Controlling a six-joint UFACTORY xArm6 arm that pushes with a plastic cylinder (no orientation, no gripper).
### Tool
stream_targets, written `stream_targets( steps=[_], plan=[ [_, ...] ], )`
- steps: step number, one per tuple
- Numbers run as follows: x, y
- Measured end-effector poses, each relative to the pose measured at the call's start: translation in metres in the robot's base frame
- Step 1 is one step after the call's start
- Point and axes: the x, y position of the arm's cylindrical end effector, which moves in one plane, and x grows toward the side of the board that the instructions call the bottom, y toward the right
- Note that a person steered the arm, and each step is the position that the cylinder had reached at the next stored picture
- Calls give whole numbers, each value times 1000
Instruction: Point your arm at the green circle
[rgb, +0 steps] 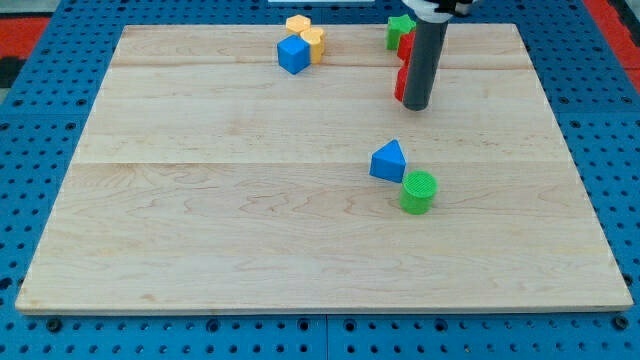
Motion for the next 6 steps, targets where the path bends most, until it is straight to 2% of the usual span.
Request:
stream_targets(
  steps=[1, 2, 5, 6],
  plan=[
    [-27, 2],
    [-31, 2],
    [138, 41],
    [154, 36]
  ],
)
